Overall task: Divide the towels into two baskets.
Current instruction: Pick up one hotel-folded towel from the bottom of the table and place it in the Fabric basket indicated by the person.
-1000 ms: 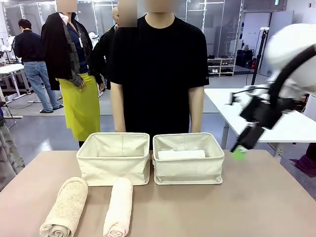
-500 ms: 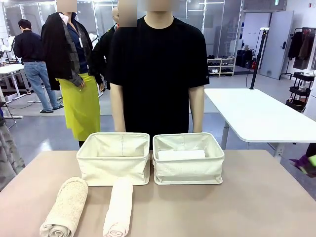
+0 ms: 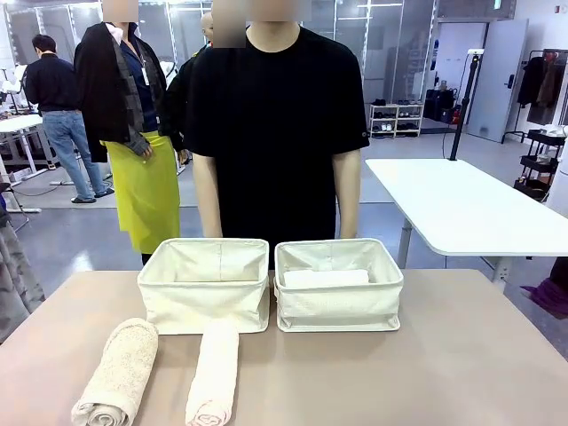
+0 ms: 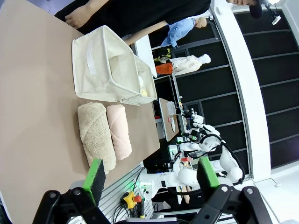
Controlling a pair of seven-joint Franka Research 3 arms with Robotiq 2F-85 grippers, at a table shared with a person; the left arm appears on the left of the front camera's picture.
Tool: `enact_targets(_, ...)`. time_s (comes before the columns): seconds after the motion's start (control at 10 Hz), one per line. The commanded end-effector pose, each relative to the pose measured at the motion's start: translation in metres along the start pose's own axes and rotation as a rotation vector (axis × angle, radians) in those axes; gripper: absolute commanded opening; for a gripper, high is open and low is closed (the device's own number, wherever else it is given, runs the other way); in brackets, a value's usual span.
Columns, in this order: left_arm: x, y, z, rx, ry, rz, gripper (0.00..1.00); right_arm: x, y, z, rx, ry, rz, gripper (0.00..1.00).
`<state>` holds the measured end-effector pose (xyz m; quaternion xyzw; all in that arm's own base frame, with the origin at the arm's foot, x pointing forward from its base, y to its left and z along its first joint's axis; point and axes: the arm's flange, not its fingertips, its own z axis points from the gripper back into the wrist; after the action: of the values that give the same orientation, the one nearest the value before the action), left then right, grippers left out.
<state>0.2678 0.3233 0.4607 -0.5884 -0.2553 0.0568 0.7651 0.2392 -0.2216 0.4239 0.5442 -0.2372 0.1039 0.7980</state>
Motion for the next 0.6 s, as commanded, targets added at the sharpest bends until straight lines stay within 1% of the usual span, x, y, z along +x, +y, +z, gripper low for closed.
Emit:
enact_targets(0.0,-0.001,-0.002,0.003,-0.009,-0.007,-0.009,1.0,-0.012,-0.004,0.0,0.023,-0.041,-0.036,1.0)
enact_targets(0.2,-0.001,-0.002,0.003,-0.009,-0.007,-0.009,1.0,-0.006,-0.021,-0.001,-0.025,-0.032,-0.056,1.0)
enact_targets(0.3,-0.001,-0.002,0.003,-0.009,-0.007,-0.009,1.0,-0.014,-0.008,0.006,-0.001,-0.035,-0.041,1.0)
enact_targets(0.5,-0.001,-0.002,0.003,-0.009,-0.007,-0.009,1.0,-0.014,-0.008,0.006,-0.001,-0.035,-0.041,1.0)
